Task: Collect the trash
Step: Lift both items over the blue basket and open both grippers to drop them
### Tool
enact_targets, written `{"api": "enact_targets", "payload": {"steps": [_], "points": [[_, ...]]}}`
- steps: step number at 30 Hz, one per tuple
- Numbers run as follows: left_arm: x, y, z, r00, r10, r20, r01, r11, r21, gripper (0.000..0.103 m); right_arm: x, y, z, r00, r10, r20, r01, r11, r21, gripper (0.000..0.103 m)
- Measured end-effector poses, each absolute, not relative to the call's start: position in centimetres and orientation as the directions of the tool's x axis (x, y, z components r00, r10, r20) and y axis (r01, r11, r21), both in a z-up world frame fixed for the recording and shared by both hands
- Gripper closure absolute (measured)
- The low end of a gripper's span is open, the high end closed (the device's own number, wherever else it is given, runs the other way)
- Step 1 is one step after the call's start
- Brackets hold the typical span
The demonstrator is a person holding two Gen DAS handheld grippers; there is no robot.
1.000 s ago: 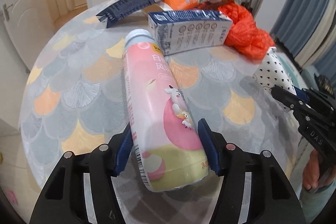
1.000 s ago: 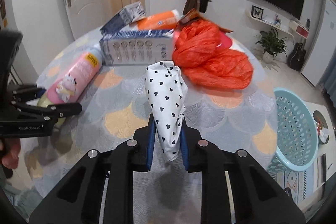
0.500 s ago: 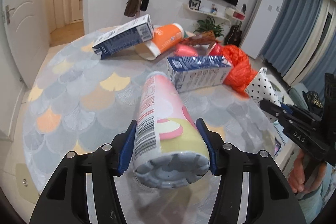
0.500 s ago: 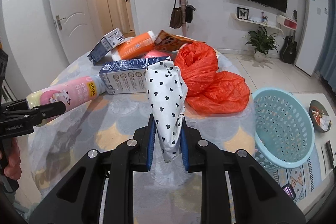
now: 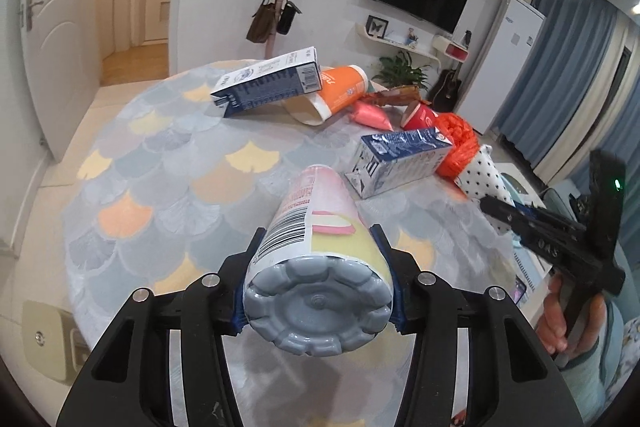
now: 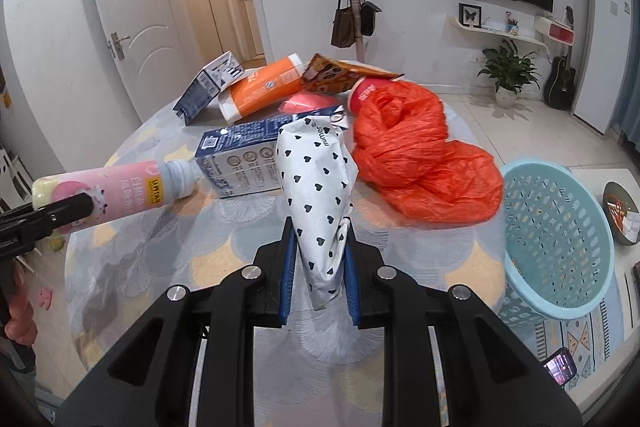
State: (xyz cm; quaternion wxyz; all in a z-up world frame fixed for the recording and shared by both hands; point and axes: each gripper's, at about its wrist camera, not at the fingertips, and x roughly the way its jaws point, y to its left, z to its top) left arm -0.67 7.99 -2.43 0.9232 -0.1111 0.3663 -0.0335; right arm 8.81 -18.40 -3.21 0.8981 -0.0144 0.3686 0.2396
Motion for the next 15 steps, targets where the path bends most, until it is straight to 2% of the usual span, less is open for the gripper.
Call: {"api": "enact_targets", "payload": {"steps": [3, 7, 11, 15], "points": [[-1.3, 7.2, -3.7, 0.687, -0.154, -0.710, 0.022, 0.981, -0.192, 0.054, 9.0, -17.8, -3.4, 0.610, 0.416, -0.675, -0.441, 0.885, 0.147, 0.084], [-1.4, 7.5, -5.3, 0.631, -0.268, -0.728, 0.066, 0.953, -0.294, 0.033, 9.0, -17.5, -3.7, 0.600, 0.413, -0.685, -0.440, 0.885, 0.148, 0.084], [0.3, 7.4, -6.0, 0.608, -0.292, -0.738, 0.059, 0.944, -0.325, 0.028, 8.9, -17.6, -3.9, 0.593, 0.407, -0.695, -0.436, 0.888, 0.148, 0.084], [3.4, 6.7, -7.4, 0.554, -0.275, -0.786, 0.015, 0.947, -0.321, 0.030, 8.5, -18.1, -3.7, 0.600, 0.399, -0.694, -0.430, 0.892, 0.142, 0.084]]}}
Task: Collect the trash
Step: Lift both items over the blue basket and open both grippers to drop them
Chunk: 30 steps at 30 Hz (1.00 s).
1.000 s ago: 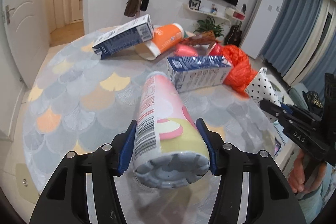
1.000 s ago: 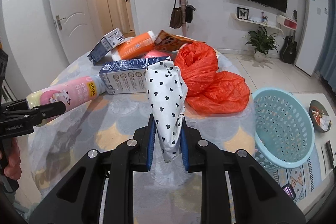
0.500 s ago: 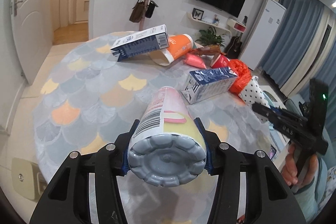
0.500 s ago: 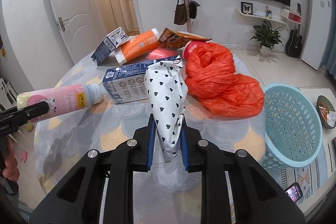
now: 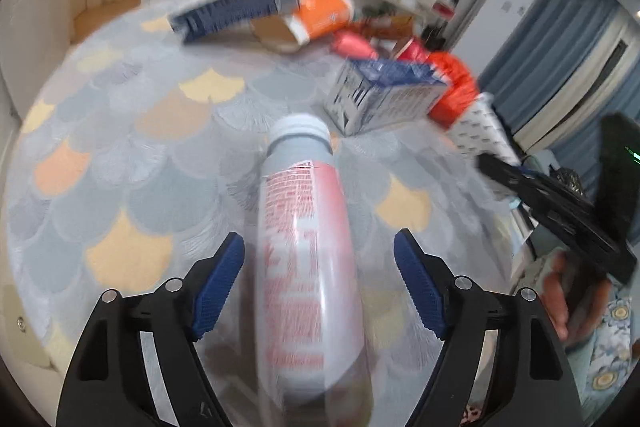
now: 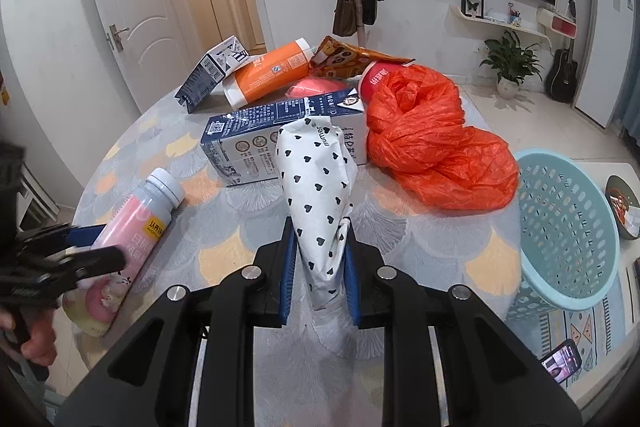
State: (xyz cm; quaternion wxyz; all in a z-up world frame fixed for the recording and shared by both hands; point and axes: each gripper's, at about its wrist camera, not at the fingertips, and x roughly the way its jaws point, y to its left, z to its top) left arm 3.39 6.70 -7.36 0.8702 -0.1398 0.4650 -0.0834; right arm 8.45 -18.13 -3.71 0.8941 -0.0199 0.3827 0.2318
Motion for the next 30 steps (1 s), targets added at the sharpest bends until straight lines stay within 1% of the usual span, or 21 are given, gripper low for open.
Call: {"api": "enact_targets", "payload": {"steps": [1, 2, 3, 4, 6, 8, 12, 17, 23, 26, 28, 30], "points": [[4.1, 6.5, -7.8, 0.533, -0.262, -0.805, -0.006, 0.950, -0.313, 0.034, 8.3, -18.4, -3.6, 0.604, 0.396, -0.692, -0.426, 0.894, 0.139, 0.084], [4.1, 6.2, -7.7, 0.542, -0.244, -0.804, -0.006, 0.956, -0.294, 0.046, 8.3, -18.6, -3.4, 0.607, 0.394, -0.690, -0.423, 0.895, 0.139, 0.084], [4.2, 5.9, -7.6, 0.542, -0.233, -0.807, -0.001, 0.961, -0.277, 0.056, 8.1, -19.0, -3.2, 0.612, 0.394, -0.686, -0.420, 0.897, 0.140, 0.084], [4.2, 5.8, -7.4, 0.539, -0.228, -0.811, -0.001, 0.963, -0.270, 0.057, 8.0, -19.3, -3.0, 0.617, 0.393, -0.681, -0.417, 0.898, 0.140, 0.084], [3.7, 5.8, -6.8, 0.563, -0.241, -0.790, 0.001, 0.957, -0.291, 0.057, 8.0, -20.1, -2.4, 0.635, 0.388, -0.668, -0.404, 0.904, 0.142, 0.084], [2.8, 5.7, -5.2, 0.617, -0.246, -0.748, 0.016, 0.954, -0.301, 0.057, 8.0, -20.8, -1.9, 0.651, 0.389, -0.653, -0.389, 0.909, 0.153, 0.084], [1.7, 4.9, -1.6, 0.694, -0.237, -0.680, 0.055, 0.959, -0.277, 0.057, 8.3, -22.4, -0.6, 0.688, 0.384, -0.616, -0.354, 0.918, 0.177, 0.084], [3.7, 2.3, 2.4, 0.738, -0.282, -0.613, 0.148, 0.954, -0.261, 0.057, 9.2, -25.1, 0.9, 0.740, 0.354, -0.572, -0.290, 0.935, 0.204, 0.084], [9.1, -3.7, 5.6, 0.694, -0.445, -0.567, 0.328, 0.895, -0.301, 0.057, 11.8, -30.2, 2.3, 0.792, 0.266, -0.549, -0.162, 0.959, 0.232, 0.084], [12.5, -7.4, 6.1, 0.655, -0.511, -0.557, 0.400, 0.860, -0.318, 0.057, 13.5, -32.7, 2.0, 0.802, 0.201, -0.562, -0.081, 0.970, 0.230, 0.084], [15.2, -10.0, 5.8, 0.604, -0.567, -0.561, 0.439, 0.823, -0.359, 0.057, 14.5, -34.4, 1.4, 0.803, 0.155, -0.575, -0.027, 0.974, 0.225, 0.084], [17.6, -12.6, 5.4, 0.577, -0.587, -0.568, 0.452, 0.809, -0.377, 0.057, 15.7, -36.1, 0.4, 0.793, 0.131, -0.595, 0.019, 0.971, 0.239, 0.084]]}}
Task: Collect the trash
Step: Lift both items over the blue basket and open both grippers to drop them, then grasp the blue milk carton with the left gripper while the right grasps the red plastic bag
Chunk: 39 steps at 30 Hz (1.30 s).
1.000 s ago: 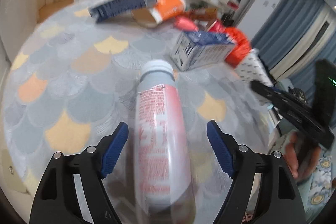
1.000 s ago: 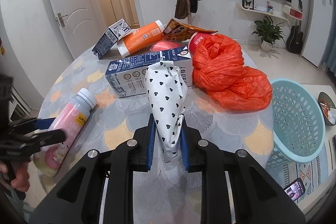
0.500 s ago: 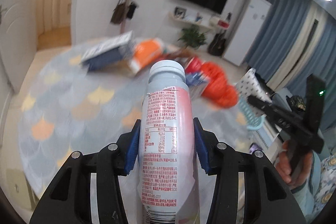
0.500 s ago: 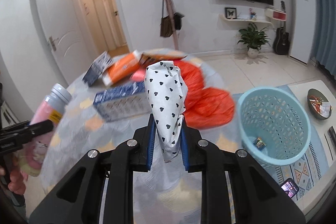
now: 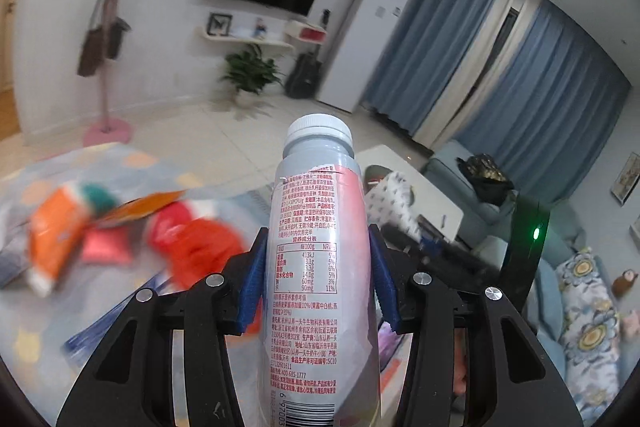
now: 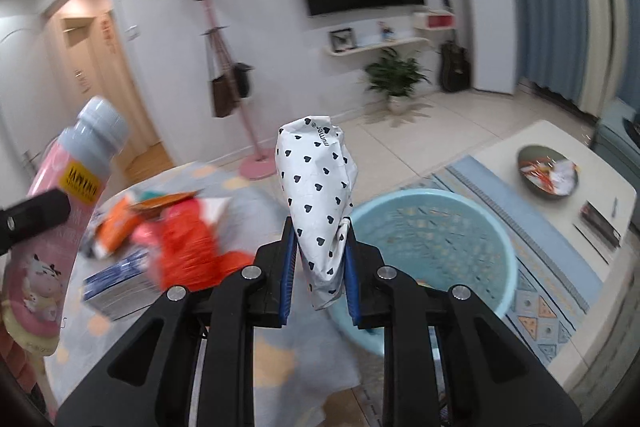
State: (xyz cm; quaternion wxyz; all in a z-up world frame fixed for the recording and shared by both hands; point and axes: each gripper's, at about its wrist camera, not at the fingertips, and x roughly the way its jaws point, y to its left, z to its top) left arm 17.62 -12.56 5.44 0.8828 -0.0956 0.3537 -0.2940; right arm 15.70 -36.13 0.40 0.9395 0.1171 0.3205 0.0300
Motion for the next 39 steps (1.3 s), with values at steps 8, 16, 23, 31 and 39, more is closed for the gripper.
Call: {"api": "enact_targets", "payload": {"steps": [8, 16, 23, 31, 39], "points": [[23.3, -21.3, 0.2, 0.473, -0.624, -0.621, 0.492, 0.772, -0.401, 0.057, 19.3, -40.4, -6.4, 0.685, 0.027, -0.728, 0.194, 0.957, 0.218, 0.084], [26.0, -24.6, -5.0, 0.413, -0.581, -0.702, 0.467, 0.797, -0.384, 0.058, 20.3, -42.5, -10.9, 0.587, 0.012, -0.810, 0.288, 0.931, 0.223, 0.081], [25.4, -24.2, -4.5, 0.446, -0.569, -0.691, 0.469, 0.806, -0.361, 0.048, 19.6, -44.1, -10.6, 0.596, 0.005, -0.803, 0.329, 0.911, 0.250, 0.057], [21.6, -21.5, -1.6, 0.506, -0.581, -0.637, 0.482, 0.803, -0.349, 0.047, 17.9, -42.7, -7.9, 0.638, 0.027, -0.770, 0.284, 0.921, 0.268, 0.057], [17.6, -14.8, 1.4, 0.613, -0.547, -0.570, 0.434, 0.836, -0.335, 0.036, 16.1, -36.4, -2.3, 0.715, 0.103, -0.691, 0.110, 0.960, 0.256, 0.057]]}}
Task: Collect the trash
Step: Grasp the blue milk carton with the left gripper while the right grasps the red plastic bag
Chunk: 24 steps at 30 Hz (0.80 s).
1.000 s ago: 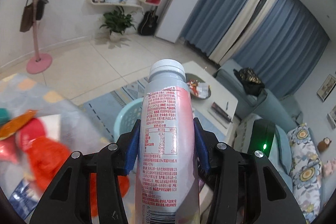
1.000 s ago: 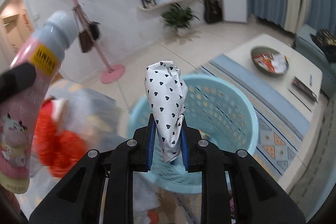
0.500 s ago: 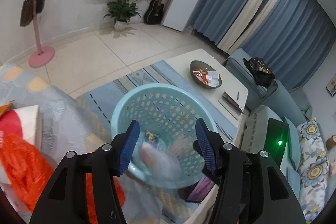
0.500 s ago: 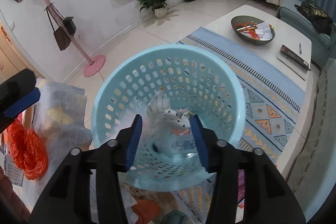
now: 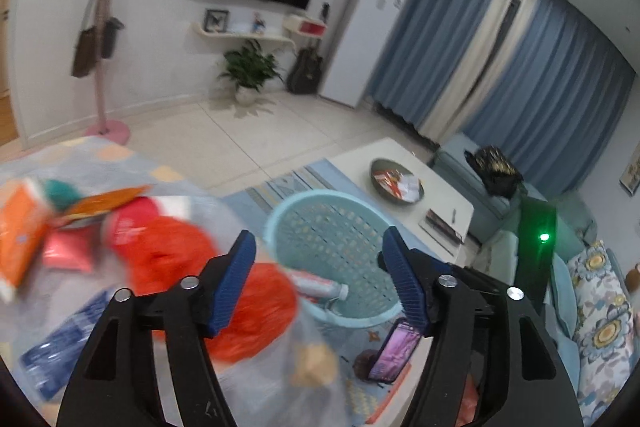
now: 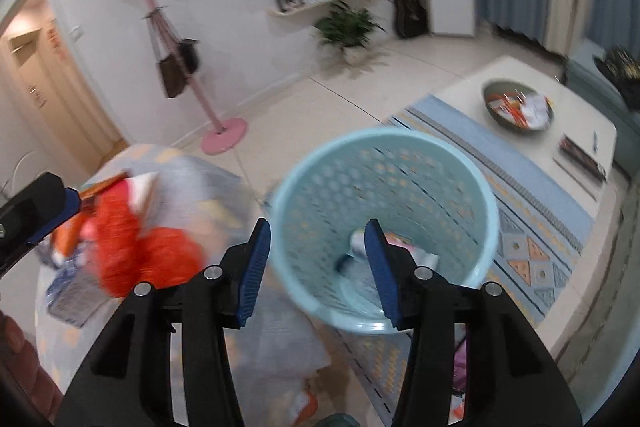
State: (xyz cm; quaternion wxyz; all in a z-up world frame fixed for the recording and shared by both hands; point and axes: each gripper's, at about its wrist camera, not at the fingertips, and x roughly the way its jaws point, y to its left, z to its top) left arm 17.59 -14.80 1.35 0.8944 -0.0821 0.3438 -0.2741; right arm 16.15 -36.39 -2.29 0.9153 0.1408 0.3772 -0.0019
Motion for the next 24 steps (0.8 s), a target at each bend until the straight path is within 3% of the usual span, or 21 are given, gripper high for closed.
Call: {"api": "enact_targets", "payload": {"steps": [2, 6, 11, 16, 22, 24], "points": [[16.5, -12.4, 2.0, 0.650, -0.520, -0.554, 0.405, 0.854, -0.327, 0.033, 15.9, -34.7, -1.3, 0.727, 0.130, -0.674, 0.063, 0.965, 0.254, 0.056], [15.1, -7.7, 2.4, 0.709, -0.442, -0.549, 0.345, 0.897, -0.277, 0.023, 16.0, -31.0, -0.2, 0.734, 0.178, -0.655, -0.020, 0.970, 0.241, 0.045], [15.4, -3.0, 0.9, 0.696, -0.368, -0.617, 0.303, 0.929, -0.213, 0.014, 17.2, -27.1, -0.5, 0.711, 0.232, -0.664, -0.094, 0.967, 0.237, 0.035], [17.0, -1.3, -2.6, 0.613, -0.330, -0.718, 0.331, 0.932, -0.146, 0.013, 19.6, -24.0, -1.5, 0.667, 0.279, -0.691, -0.148, 0.959, 0.244, 0.033], [17.5, -1.4, -4.4, 0.581, -0.329, -0.745, 0.365, 0.923, -0.124, 0.015, 21.4, -22.7, -2.7, 0.642, 0.282, -0.713, -0.147, 0.958, 0.246, 0.033], [17.6, -1.9, -4.7, 0.575, -0.322, -0.752, 0.368, 0.923, -0.113, 0.021, 21.9, -22.6, -3.3, 0.634, 0.281, -0.721, -0.140, 0.958, 0.251, 0.033]]}}
